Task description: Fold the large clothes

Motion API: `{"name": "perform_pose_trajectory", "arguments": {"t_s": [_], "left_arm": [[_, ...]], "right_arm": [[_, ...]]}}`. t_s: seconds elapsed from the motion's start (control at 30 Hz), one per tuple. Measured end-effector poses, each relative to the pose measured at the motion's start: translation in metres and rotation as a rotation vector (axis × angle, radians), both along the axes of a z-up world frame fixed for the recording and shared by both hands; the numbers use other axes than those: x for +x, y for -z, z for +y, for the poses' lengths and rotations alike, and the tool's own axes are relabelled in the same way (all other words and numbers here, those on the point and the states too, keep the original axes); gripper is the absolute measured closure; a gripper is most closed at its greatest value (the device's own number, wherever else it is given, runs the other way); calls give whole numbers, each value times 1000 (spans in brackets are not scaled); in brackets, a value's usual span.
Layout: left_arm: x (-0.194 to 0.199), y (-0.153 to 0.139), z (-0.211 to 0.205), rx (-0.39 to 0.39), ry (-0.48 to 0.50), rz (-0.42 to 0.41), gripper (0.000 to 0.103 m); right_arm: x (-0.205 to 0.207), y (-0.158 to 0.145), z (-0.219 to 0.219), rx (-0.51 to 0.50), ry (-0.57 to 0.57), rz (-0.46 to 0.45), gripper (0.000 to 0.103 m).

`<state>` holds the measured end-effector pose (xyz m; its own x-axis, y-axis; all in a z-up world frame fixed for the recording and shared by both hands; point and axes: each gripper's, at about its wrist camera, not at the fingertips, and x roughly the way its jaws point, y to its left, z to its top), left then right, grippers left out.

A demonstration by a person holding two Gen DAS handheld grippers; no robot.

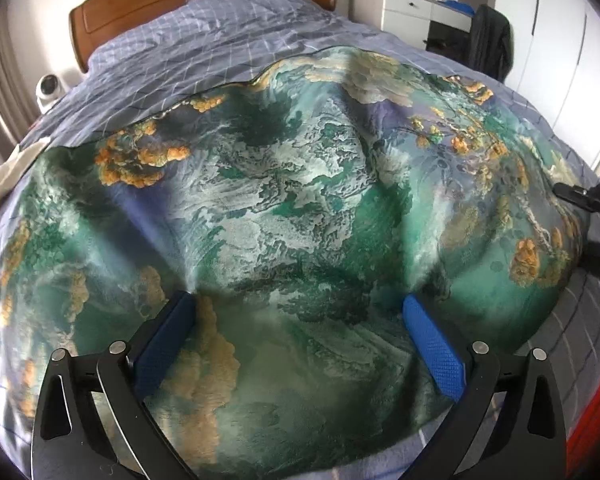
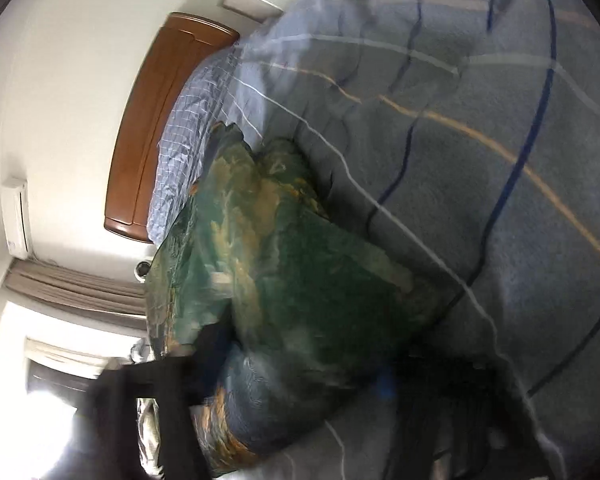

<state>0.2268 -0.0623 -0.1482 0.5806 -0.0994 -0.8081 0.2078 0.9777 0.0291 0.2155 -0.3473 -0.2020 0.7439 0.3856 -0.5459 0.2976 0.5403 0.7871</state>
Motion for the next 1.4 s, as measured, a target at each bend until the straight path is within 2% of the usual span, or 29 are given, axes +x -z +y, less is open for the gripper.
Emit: {"name": "perform_pose_trajectory", "arguments": {"t_s": [0.1, 0.17, 0.27, 0.33, 0.43, 0.53, 0.63, 0.73, 0.8, 0.83, 0.87, 0.9, 0.93, 0.97, 1.0, 1.07, 1.13, 1.23, 1.3, 1.4], "left_arm": [[-6, -34, 1, 43, -7, -22, 10], [-7, -64, 2, 1, 9, -52, 11], [-3, -121, -3, -167, 70, -52, 10], [5, -155, -16, -299, 176, 9, 9], [13, -183, -41, -350, 299, 84, 9], [20, -192, -63, -283, 351, 114, 9], [28, -184, -81, -107, 362, 132, 9], [35, -166, -84, 39, 320, 163, 11], [37, -153, -84, 129, 277, 160, 46], [37, -150, -79, 105, 268, 177, 65], [38, -151, -73, 75, 266, 183, 72], [39, -153, -65, 54, 267, 177, 73], [40, -157, -58, 37, 267, 170, 74], [41, -163, -43, 2, 259, 155, 74], [42, -168, -26, -29, 245, 145, 74], [46, -173, 13, -78, 216, 123, 74], [48, -170, 56, -123, 179, 110, 73], [48, -154, 107, -184, 104, 112, 72], [46, -142, 130, -214, 66, 120, 71], [35, -118, 165, -258, 14, 129, 70]], "right_arm": [[-15, -30, 13, -122, -50, -86, 70], [-25, -63, 30, -258, -106, -161, 71], [-38, -110, 68, -458, -194, -277, 71], [-46, -134, 99, -597, -251, -338, 71], [-56, -155, 148, -797, -337, -416, 71], [-66, -162, 189, -960, -407, -471, 71], [-83, -158, 232, -1120, -484, -532, 71], [-96, -149, 266, -1252, -556, -591, 71], [-104, -143, 283, -1311, -593, -626, 71], [-107, -142, 289, -1328, -608, -639, 71], [-106, -142, 292, -1329, -619, -636, 71], [-101, -142, 290, -1302, -641, -619, 60], [-99, -145, 285, -1266, -652, -614, 54], [-96, -152, 277, -1202, -676, -623, 44], [-95, -158, 268, -1117, -717, -630, 42], [-94, -174, 246, -911, -796, -626, 42], [-91, -181, 230, -835, -798, -623, 42], [-71, -181, 224, -823, -781, -580, 43], [-51, -174, 230, -814, -784, -556, 55], [-17, -158, 251, -754, -847, -497, 60]]}}
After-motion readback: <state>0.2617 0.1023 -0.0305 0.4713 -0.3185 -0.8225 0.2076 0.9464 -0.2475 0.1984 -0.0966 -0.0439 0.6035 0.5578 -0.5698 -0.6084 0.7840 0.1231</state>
